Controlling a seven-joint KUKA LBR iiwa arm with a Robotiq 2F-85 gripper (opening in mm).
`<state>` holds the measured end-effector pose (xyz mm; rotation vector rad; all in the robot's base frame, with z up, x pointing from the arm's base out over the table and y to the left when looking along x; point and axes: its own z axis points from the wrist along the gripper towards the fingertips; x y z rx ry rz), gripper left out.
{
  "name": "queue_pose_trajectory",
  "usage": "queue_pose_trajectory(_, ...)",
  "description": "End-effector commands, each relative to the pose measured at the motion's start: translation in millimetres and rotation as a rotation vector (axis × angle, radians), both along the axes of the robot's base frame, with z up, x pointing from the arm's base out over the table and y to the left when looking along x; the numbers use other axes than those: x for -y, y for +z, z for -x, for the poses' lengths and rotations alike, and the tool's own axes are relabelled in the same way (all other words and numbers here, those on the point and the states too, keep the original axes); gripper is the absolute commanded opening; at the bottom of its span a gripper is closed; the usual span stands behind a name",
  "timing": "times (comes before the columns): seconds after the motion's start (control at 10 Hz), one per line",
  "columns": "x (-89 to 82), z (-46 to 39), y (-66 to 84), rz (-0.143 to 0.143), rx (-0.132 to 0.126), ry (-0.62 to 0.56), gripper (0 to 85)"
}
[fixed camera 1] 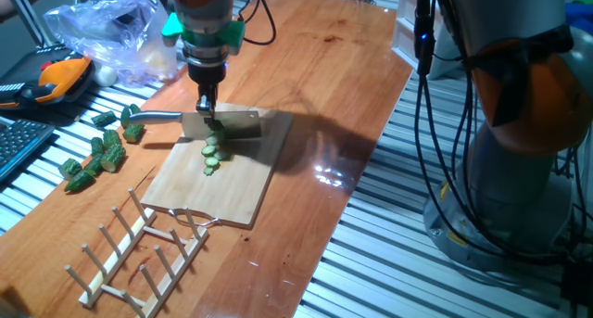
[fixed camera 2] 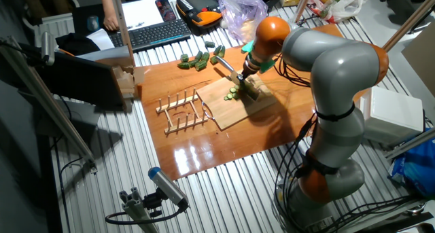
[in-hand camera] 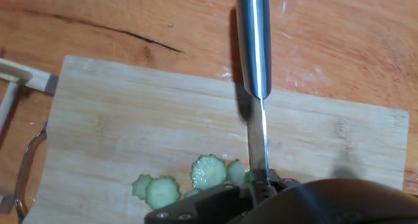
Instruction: Chop the cucumber into shreds
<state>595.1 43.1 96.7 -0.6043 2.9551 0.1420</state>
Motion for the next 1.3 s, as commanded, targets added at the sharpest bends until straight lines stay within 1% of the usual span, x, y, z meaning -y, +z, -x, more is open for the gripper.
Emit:
queue_pose_trajectory(0.0,-0.4,-2.9,15.4,0.003,-0.01,0.001,0.0)
queue_pose_trajectory(0.1,2.9,-5.7,31.3,0.025,-0.022,0.003,0.0)
queue_pose_trajectory(0.2,6.5,-7.1,37.2,0.032,-0.022,0.003,0.0)
queue_pose_trajectory(0.3,7.4,-7.3,37.1,0.039,-0.011,0.002,0.0)
queue_pose_trajectory(0.6,9.3,-8.7,31.9,0.036,-0.009,0.005,0.0)
queue_pose_trajectory(0.8,12.0,-9.3,27.6,0.032,0.0,0.009,0.0)
queue_pose_trajectory(1.2,22.4,-12.2,26.7,0.033,0.003,0.021,0.0)
